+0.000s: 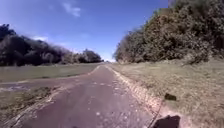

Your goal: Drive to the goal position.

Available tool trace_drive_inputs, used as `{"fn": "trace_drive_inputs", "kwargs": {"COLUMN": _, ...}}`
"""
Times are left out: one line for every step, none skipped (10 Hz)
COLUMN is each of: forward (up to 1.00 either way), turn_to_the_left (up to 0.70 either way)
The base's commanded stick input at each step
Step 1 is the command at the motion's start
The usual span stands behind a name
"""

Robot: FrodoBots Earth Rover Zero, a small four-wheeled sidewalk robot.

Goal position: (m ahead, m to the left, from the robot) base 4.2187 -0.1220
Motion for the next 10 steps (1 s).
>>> {"fn": "trace_drive_inputs", "kwargs": {"forward": 1.0, "turn_to_the_left": 0.4}}
{"fn": "trace_drive_inputs", "kwargs": {"forward": 1.0, "turn_to_the_left": 0.4}}
{"fn": "trace_drive_inputs", "kwargs": {"forward": 1.0, "turn_to_the_left": 0.4}}
{"fn": "trace_drive_inputs", "kwargs": {"forward": 1.0, "turn_to_the_left": 0.4}}
{"fn": "trace_drive_inputs", "kwargs": {"forward": 1.0, "turn_to_the_left": 0.4}}
{"fn": "trace_drive_inputs", "kwargs": {"forward": 1.0, "turn_to_the_left": 0.4}}
{"fn": "trace_drive_inputs", "kwargs": {"forward": 1.0, "turn_to_the_left": 0.4}}
{"fn": "trace_drive_inputs", "kwargs": {"forward": 1.0, "turn_to_the_left": 0.4}}
{"fn": "trace_drive_inputs", "kwargs": {"forward": 1.0, "turn_to_the_left": 0.4}}
{"fn": "trace_drive_inputs", "kwargs": {"forward": 1.0, "turn_to_the_left": 0.03}}
